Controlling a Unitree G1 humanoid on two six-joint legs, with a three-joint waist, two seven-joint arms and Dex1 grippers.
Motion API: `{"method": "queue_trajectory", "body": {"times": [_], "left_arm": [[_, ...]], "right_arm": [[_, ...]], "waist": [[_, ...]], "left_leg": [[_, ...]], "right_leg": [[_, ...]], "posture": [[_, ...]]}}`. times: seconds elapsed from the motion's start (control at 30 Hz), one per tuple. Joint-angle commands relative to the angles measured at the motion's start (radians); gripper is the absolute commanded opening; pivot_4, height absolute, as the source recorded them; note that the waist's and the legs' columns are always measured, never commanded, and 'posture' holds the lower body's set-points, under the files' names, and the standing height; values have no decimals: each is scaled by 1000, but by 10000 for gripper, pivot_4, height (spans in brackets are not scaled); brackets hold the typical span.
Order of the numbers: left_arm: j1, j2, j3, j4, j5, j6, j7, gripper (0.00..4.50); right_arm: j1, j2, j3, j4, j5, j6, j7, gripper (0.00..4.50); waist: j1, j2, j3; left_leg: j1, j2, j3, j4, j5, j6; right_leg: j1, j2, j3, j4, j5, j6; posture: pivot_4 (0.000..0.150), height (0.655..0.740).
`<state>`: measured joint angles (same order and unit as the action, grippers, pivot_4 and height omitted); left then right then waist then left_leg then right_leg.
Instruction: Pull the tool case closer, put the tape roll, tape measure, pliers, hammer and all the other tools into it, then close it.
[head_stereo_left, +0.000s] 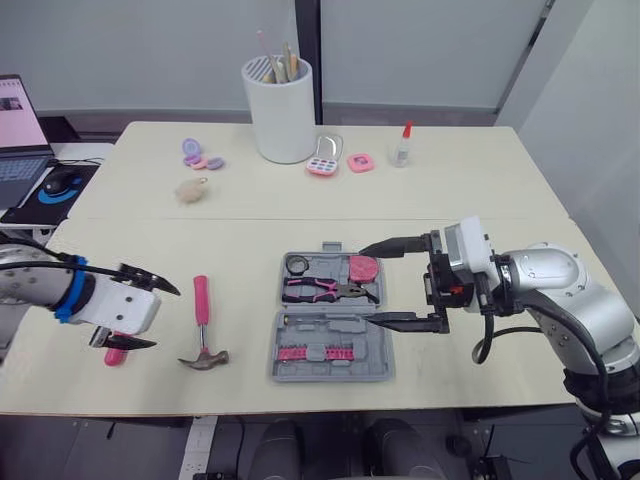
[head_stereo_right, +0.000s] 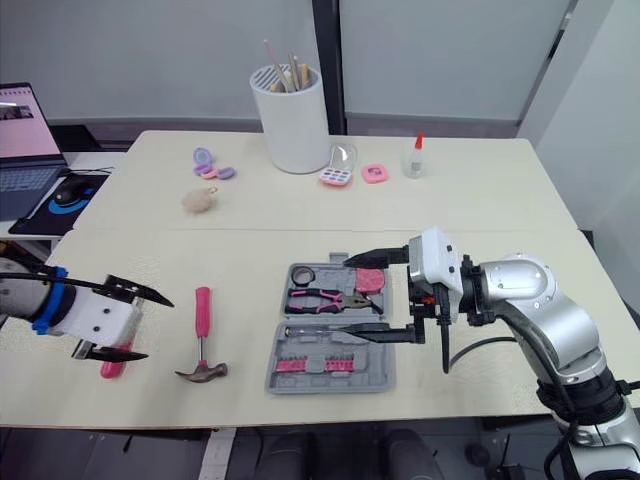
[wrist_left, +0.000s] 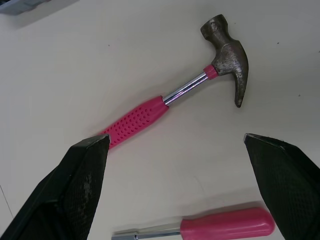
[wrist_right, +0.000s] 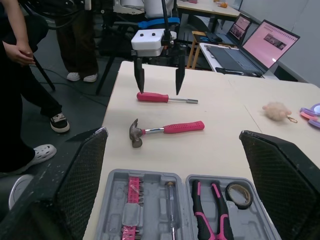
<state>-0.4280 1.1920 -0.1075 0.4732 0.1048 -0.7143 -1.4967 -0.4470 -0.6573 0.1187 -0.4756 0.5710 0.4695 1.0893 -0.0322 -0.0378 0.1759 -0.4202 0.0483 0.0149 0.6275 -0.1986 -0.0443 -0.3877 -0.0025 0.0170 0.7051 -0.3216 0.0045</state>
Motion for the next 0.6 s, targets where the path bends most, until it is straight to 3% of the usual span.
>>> {"method": "queue_trajectory", "body": {"times": [0.03, 0.6], "left_arm": [[-112, -49, -109, 105, 83, -167, 0, 44487], [-299, -213, -370, 357, 362, -438, 237, 44487]], "right_arm": [[20, -21, -37, -67, 16, 8, -25, 45000], [93, -85, -90, -178, 68, 84, -108, 45000]], "waist": [[2, 0, 0], [1, 0, 0]], "left_leg": [[0, 0, 0, 0, 0, 0], [-1, -1, -1, 2, 0, 0]], "right_leg": [[0, 0, 0, 0, 0, 0], [0, 1, 0, 2, 0, 1]], "posture": [[1500, 7400], [1500, 7400]]}}
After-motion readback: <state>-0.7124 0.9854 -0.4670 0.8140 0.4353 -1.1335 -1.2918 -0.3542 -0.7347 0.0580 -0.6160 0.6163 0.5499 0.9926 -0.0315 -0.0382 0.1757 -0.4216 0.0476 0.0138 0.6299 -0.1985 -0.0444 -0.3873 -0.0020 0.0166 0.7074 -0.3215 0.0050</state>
